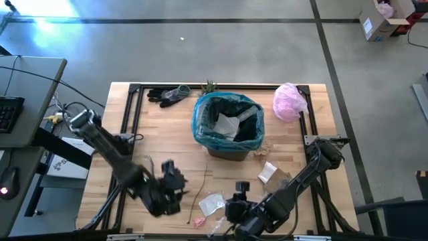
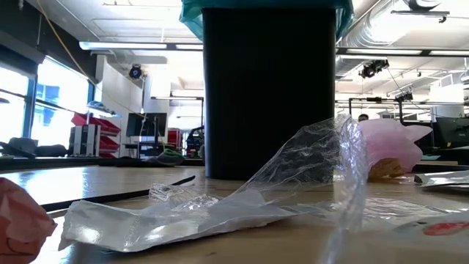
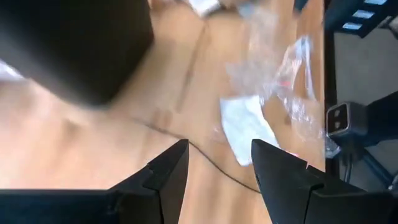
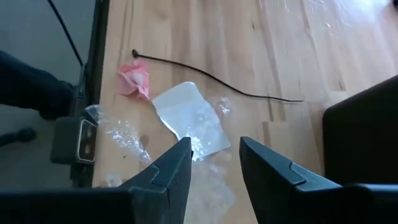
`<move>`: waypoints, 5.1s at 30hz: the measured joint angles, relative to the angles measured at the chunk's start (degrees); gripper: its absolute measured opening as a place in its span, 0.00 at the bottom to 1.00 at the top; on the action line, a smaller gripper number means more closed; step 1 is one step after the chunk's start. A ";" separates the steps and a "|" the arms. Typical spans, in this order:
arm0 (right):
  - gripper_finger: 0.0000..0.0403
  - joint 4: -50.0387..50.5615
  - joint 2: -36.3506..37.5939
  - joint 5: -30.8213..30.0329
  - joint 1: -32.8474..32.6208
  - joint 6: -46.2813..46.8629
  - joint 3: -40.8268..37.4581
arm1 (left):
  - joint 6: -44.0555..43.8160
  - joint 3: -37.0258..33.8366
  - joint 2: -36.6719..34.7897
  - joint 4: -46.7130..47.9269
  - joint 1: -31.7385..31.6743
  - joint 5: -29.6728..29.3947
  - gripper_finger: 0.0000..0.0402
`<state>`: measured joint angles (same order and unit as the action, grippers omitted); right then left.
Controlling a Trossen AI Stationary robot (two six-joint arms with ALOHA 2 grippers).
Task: Place trash/remove bag and relplace
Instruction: Put the black zip tie into the trash bin
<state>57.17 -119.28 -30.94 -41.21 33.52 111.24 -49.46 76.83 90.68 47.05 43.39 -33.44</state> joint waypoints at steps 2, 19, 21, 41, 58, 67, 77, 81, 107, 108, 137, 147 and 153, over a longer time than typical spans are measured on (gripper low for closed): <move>0.30 0.18 0.00 -0.11 -0.09 0.02 -0.37 | -5.47 -1.62 3.97 -2.03 0.84 0.68 0.39; 0.30 0.65 -0.02 -1.55 -0.81 0.96 -0.50 | -23.36 4.88 28.42 -4.48 -0.64 6.93 0.38; 0.30 0.63 -0.02 -1.78 -0.96 0.98 -0.52 | -24.49 4.90 30.24 -3.26 -1.12 7.82 0.36; 0.30 0.78 -0.02 -3.10 -3.08 2.56 -0.52 | -3.91 8.91 31.25 0.40 -1.24 9.56 0.00; 0.30 -4.57 -0.28 -2.86 -0.17 0.91 -0.54 | 9.08 14.28 24.88 1.15 -1.77 1.79 0.00; 0.30 -8.14 -6.04 4.23 3.52 -1.03 -0.53 | 11.68 16.98 24.86 2.11 -1.77 0.45 0.00; 0.30 -8.93 -10.64 2.22 5.17 0.50 -0.54 | 11.81 17.12 24.86 2.86 -1.77 0.52 0.00; 0.30 -11.11 -10.64 2.90 5.61 -1.19 -0.54 | 12.17 17.12 24.85 2.92 -1.77 0.79 0.00; 0.30 -26.68 -19.41 17.68 12.26 -6.76 -0.54 | -13.95 16.75 24.70 24.17 10.52 0.40 0.00; 0.30 -26.93 -19.71 18.23 12.51 -6.84 -0.54 | -14.74 16.75 24.67 24.41 10.87 0.27 0.00; 0.00 -18.31 -23.93 18.82 13.02 -7.96 7.42 | -16.42 16.75 24.59 24.69 12.09 -3.31 0.00; 0.00 -8.04 -23.91 13.52 12.31 -11.43 16.99 | -17.82 14.79 24.50 26.10 12.71 -1.60 0.00; 0.01 -9.84 -23.89 13.70 12.46 -11.42 16.73 | -19.48 10.38 24.54 20.90 13.20 1.22 0.00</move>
<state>47.33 -143.17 -17.24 -28.75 22.10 127.97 -68.94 87.21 115.21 67.95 56.60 -32.22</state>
